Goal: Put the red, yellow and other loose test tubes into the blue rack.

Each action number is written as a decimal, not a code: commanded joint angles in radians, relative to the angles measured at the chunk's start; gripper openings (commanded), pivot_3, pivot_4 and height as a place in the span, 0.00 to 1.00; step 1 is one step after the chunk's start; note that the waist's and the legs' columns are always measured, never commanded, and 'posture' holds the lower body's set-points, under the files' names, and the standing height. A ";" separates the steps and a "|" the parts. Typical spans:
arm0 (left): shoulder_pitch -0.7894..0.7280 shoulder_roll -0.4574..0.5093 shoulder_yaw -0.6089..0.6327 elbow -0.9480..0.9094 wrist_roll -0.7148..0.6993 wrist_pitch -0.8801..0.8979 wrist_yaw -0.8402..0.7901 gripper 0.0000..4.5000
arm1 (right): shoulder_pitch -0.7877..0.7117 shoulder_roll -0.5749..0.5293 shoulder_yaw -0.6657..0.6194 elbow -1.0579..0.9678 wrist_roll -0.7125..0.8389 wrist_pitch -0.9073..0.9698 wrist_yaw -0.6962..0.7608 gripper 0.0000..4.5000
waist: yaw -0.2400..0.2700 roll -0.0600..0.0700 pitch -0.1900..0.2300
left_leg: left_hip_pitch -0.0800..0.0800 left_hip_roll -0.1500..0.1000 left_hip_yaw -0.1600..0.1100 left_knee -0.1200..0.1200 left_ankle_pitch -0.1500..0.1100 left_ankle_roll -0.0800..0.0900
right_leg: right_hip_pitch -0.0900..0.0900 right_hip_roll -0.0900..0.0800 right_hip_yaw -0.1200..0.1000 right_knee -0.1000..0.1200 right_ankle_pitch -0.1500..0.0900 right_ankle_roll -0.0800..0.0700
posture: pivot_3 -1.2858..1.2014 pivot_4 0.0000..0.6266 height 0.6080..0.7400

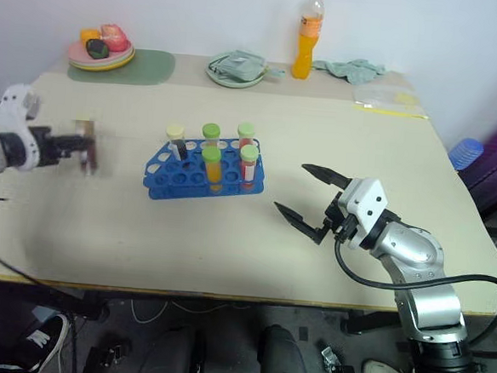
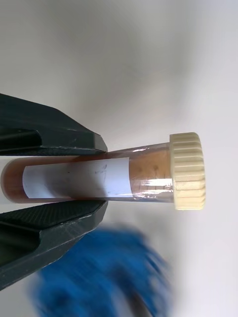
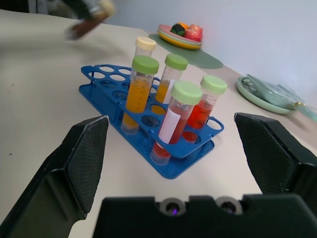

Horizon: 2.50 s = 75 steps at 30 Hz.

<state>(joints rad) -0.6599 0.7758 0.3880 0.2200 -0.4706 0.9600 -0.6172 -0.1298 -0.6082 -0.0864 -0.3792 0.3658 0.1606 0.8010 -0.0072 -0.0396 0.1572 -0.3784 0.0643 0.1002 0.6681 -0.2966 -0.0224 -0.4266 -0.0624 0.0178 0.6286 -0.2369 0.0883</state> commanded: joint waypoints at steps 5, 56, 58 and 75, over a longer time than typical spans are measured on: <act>0.153 -0.203 -0.009 -0.242 0.027 -0.633 -0.119 0.15 | -0.073 -0.015 -0.010 0.012 -0.004 -0.008 0.002 1.00 | -0.006 0.001 0.000 | 0.001 0.000 0.001 -0.001 0.000 0.000 | 0.000 0.001 0.001 0.000 0.001 0.002 | 0.52 0.24 1.00; 0.428 -0.415 -0.270 -0.171 0.103 -1.000 -0.041 0.90 | -0.038 -0.045 -0.059 -0.024 -0.023 0.009 -0.032 1.00 | -0.005 0.003 -0.002 | 0.003 0.000 0.000 -0.002 -0.001 0.001 | 0.002 0.001 0.001 -0.001 0.000 0.000 | 0.52 0.24 1.00; 0.435 -0.405 -0.274 -0.203 0.099 -0.978 -0.048 0.99 | -0.038 -0.043 -0.059 -0.022 -0.025 0.006 -0.033 1.00 | -0.005 0.003 -0.002 | 0.003 0.000 0.000 -0.002 -0.001 0.001 | 0.002 0.001 0.001 -0.002 0.000 0.000 | 0.52 0.24 1.00; 0.517 0.084 0.021 -0.252 -0.295 -0.608 -0.523 0.99 | -0.005 -0.067 -0.074 -0.049 0.112 0.112 0.036 1.00 | -0.002 0.005 0.000 | 0.003 0.001 0.001 -0.003 -0.001 0.001 | 0.000 0.000 0.000 -0.004 -0.003 -0.004 | 0.52 0.24 1.00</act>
<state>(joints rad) -0.1177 0.8449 0.3861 -0.0499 -0.7573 0.3800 -1.0846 -0.1292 -0.6511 -0.1296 -0.3838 0.4313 0.2520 0.8191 -0.0096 -0.0349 0.1572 -0.3761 0.0654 0.1013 0.6649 -0.2973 -0.0216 -0.4262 -0.0625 0.0181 0.6247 -0.2394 0.0841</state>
